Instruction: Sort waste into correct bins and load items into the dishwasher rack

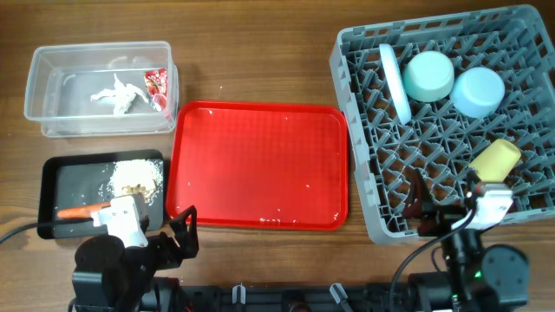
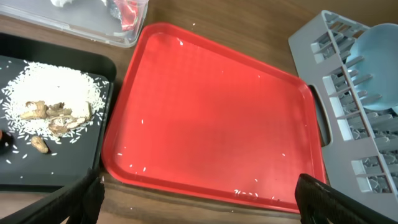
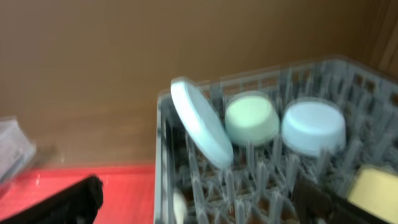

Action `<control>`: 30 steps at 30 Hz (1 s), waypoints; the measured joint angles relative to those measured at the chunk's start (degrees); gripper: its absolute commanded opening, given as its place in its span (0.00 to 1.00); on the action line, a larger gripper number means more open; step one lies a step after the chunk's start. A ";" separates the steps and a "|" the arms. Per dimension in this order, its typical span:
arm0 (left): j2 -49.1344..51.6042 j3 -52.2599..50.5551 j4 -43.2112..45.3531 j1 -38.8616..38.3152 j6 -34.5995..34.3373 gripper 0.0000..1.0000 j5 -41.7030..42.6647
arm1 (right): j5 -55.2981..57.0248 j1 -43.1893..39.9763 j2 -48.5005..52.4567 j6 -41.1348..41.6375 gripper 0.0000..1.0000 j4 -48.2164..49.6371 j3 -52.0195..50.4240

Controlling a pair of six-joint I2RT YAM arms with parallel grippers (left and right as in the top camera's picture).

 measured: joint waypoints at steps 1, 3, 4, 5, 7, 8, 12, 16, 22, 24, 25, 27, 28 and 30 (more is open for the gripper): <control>0.00 0.00 0.07 0.00 0.00 1.00 -0.02 | 0.17 0.00 -2.21 -0.13 1.00 4.02 -3.89; 0.00 -0.02 0.02 0.00 0.00 1.00 0.00 | 0.20 0.02 -2.23 -0.15 1.00 16.02 -10.08; 0.00 -0.02 0.02 0.02 0.00 1.00 -0.02 | 0.20 0.02 -2.34 -0.17 1.00 21.14 -12.83; 0.00 -0.04 0.02 0.00 0.00 1.00 -0.02 | 0.15 0.00 -2.40 -0.39 1.00 26.23 -15.78; -0.04 -0.04 0.02 0.00 0.00 1.00 -0.02 | 0.11 0.02 -2.54 -0.72 1.00 37.16 -23.15; -0.04 -0.04 0.00 0.00 0.00 1.00 -0.02 | 0.11 0.02 -2.60 -0.81 1.00 39.45 -25.68; -0.04 -0.04 0.00 0.00 0.00 1.00 0.00 | -1.03 0.02 -2.71 -1.03 1.00 33.70 -27.56; -0.04 -0.04 0.02 0.00 0.00 1.00 -0.02 | -2.45 0.02 -2.71 -1.03 1.00 33.59 -27.56; -0.04 -0.04 0.02 0.00 0.00 1.00 -0.02 | -2.89 0.02 -2.71 -1.03 1.00 33.59 -27.56; -0.04 -0.04 0.02 0.00 0.00 1.00 -0.02 | -2.89 0.02 -2.71 -1.03 1.00 33.59 -27.56; -0.04 -0.04 0.02 0.00 0.00 1.00 -0.02 | -2.89 0.02 -2.71 -1.03 1.00 33.59 -27.56; -0.04 -0.04 0.02 0.02 0.00 1.00 -0.02 | -2.89 0.02 -2.71 -1.03 1.00 33.59 -27.56; -0.04 -0.04 0.02 0.00 0.00 1.00 -0.02 | -2.89 0.02 -2.71 -1.03 1.00 33.59 -27.56; -0.04 -0.04 0.02 0.00 0.00 1.00 -0.02 | -2.89 0.02 -2.71 -1.03 1.00 33.59 -27.56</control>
